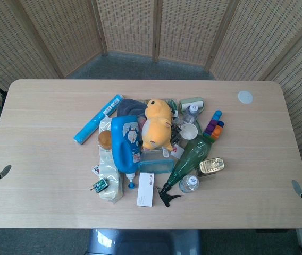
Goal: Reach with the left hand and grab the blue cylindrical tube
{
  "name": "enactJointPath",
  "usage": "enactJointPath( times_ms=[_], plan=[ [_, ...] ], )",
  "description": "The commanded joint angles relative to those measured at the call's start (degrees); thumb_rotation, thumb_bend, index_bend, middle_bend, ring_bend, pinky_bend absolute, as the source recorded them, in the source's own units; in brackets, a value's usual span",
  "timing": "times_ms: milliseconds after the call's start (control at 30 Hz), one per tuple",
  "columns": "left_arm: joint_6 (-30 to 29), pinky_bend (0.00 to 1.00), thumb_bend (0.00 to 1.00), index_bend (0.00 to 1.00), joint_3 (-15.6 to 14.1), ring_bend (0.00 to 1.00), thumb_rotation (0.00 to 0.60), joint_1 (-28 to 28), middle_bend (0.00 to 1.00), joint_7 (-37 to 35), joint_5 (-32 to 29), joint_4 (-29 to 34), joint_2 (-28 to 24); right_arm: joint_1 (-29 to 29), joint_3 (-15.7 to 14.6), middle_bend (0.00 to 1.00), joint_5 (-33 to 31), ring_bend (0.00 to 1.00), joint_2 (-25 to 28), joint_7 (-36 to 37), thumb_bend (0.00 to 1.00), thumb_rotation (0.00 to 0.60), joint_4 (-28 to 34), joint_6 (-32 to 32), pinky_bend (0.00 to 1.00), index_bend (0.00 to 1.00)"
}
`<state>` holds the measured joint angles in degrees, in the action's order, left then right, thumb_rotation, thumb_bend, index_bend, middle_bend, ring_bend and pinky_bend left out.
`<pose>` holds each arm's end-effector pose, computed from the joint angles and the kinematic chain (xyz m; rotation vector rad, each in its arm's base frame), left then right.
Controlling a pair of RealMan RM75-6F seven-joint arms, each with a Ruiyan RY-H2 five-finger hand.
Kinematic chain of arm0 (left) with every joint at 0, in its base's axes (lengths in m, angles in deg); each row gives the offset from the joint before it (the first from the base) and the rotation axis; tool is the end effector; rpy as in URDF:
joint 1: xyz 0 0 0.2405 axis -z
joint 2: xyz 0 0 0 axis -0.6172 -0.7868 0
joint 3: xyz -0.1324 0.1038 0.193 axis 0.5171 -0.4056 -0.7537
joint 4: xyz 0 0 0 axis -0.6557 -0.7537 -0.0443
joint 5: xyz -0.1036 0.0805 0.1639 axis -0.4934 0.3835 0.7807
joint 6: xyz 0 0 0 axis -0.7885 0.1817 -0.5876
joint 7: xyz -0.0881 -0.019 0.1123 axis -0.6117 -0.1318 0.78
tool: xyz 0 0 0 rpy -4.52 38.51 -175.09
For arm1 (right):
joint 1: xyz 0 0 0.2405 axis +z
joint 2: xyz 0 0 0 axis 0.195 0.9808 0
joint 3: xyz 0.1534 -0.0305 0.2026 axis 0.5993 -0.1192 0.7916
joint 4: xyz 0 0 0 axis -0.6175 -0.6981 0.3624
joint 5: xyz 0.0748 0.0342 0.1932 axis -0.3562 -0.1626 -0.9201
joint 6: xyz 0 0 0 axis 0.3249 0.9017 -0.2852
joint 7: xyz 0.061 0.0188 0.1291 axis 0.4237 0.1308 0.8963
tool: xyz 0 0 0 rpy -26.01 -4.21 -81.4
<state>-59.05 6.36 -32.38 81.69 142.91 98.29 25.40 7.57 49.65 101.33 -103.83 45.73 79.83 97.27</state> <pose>-0.2994 0.2067 0.1778 -1.1455 -0.8246 -0.9562 -0.2886 -0.1587 0.2050 0.9517 -0.6869 0.9303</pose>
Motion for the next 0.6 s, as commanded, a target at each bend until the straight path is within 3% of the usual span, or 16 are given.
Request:
enactJointPath(
  times_ms=[33,333,500,600],
  plan=[
    [0.5,0.00,0.00,0.00,-0.3,0.00,0.600,0.1,0.00,0.4,0.0,-0.5,0.1,-0.1,0.0,0.00,0.0,0.00,0.2,0.1,0.00,0.508,0.1,0.1,0.00,0.00],
    [1.5,0.00,0.00,0.00,0.5,0.00,0.600,0.5,0.00,0.5,-2.3,-0.6,1.2,-0.3,-0.2,0.00,0.1,0.00,1.1,1.1,0.00,0.506,1.4,-0.2,0.00,0.00],
    [4.2,0.00,0.00,0.00,3.0,0.00,0.600,1.9,0.00,2.4,-9.0,-0.8,3.2,-0.3,-0.2,0.00,-0.8,0.00,1.7,1.8,0.00,0.507,2.0,-1.2,0.00,0.00],
    [7.4,0.00,0.00,0.00,5.0,0.00,0.600,4.2,0.00,5.4,-13.5,-4.2,4.5,-0.1,-0.1,0.00,-1.4,0.00,1.8,1.9,0.00,0.508,2.0,-1.7,0.00,0.00]
  ],
)
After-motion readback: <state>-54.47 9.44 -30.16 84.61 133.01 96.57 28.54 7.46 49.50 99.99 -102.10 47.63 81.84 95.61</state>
